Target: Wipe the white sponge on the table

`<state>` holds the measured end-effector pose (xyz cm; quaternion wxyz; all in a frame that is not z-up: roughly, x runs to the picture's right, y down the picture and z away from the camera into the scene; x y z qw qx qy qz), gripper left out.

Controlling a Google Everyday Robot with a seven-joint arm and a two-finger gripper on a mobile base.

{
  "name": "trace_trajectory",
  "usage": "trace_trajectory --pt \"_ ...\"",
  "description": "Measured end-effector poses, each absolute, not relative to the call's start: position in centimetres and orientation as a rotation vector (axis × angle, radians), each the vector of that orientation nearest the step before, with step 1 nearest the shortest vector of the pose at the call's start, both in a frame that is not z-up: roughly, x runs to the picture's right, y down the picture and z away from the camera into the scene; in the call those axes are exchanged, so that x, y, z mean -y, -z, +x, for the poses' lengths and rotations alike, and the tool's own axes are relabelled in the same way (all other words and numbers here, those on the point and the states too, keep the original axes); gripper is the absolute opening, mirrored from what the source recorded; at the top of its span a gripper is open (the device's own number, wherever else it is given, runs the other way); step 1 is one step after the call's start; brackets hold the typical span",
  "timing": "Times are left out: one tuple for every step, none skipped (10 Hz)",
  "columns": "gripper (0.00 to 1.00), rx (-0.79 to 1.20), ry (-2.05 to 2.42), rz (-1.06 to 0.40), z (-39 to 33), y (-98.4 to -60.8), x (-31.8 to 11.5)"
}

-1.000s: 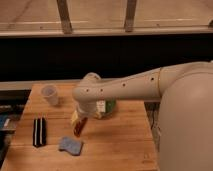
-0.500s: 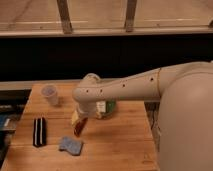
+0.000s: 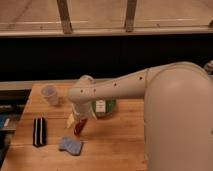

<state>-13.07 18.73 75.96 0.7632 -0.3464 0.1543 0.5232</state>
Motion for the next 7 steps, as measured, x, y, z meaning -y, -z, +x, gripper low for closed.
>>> trace_trajectory --pt "0.8 -0.349 -1.12 -0.766 -13.4 -76.3 -19.5" --pt "0.8 -0.355 -1.1 -0.78 -14.0 -76.4 -20.3" --pt "0.8 -0.358 -1.086 -0.787 -14.4 -76.4 -20.8" --pt "0.8 -0.362 -1.066 -0.797 -14.9 -76.3 -21.7" --pt "0.8 -0.364 -1.053 -0.813 -15.6 -76.2 -22.8" --pt "0.8 -0.363 -1.05 -0.837 -16.0 -76.2 -23.9" --pt "0.8 -0.365 -1.05 -0.86 -16.1 -76.4 -24.9"
